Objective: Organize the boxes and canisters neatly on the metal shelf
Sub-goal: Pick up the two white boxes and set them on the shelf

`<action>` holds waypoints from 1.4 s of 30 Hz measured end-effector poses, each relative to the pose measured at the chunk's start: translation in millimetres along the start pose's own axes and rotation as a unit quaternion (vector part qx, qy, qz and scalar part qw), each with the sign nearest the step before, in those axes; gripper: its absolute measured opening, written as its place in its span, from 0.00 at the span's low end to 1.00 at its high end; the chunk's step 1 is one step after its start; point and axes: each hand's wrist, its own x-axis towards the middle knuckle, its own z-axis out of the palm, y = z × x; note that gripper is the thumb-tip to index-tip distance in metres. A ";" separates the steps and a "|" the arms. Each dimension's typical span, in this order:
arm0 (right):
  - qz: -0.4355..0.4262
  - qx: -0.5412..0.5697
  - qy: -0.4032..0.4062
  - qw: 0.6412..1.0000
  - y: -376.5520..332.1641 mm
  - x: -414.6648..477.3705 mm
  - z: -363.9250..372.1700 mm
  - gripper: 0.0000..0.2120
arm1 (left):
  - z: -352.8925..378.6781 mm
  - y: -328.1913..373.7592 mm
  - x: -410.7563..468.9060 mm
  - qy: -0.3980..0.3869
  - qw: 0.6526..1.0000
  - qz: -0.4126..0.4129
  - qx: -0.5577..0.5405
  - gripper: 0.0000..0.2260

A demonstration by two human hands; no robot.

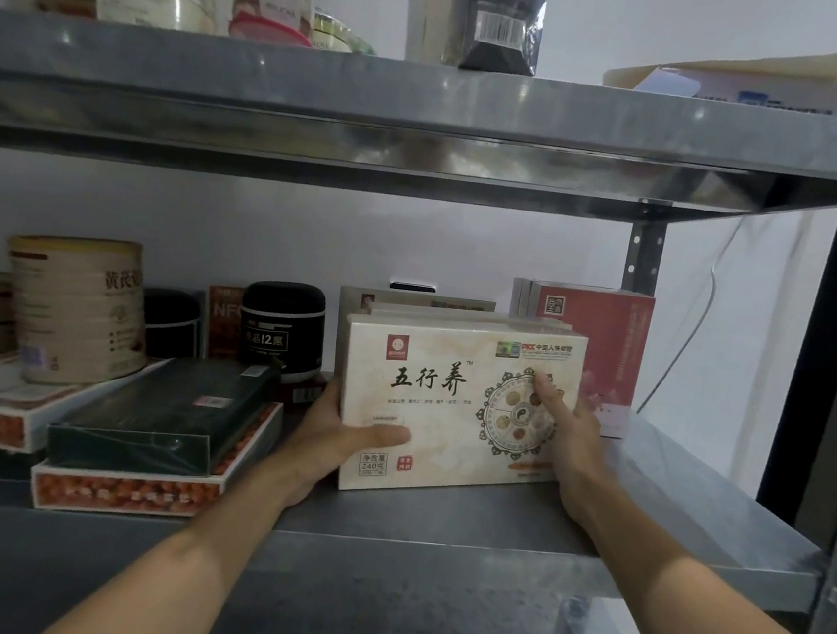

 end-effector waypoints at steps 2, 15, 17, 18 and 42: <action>0.001 -0.002 -0.006 1.000 2.0 2.2 0.2 0.23 | -0.4 -1.5 1.9 0.023 1.000 -0.003 0.003 0.39; 0.016 0.010 -0.076 0.997 2.7 6.4 4.2 0.25 | -5.3 -11.2 12.3 0.105 0.994 0.025 -0.005 0.41; 0.012 0.001 -0.084 0.996 5.1 9.8 3.4 0.26 | -6.0 -13.3 15.9 0.099 0.995 0.027 0.002 0.38; 0.008 -0.011 -0.089 0.996 6.4 11.4 3.4 0.25 | -6.1 -14.0 17.4 0.097 0.995 0.028 0.009 0.37; -0.015 -0.128 -0.097 0.987 34.3 49.2 25.6 0.28 | -14.9 -31.3 63.1 0.184 0.982 0.026 0.046 0.20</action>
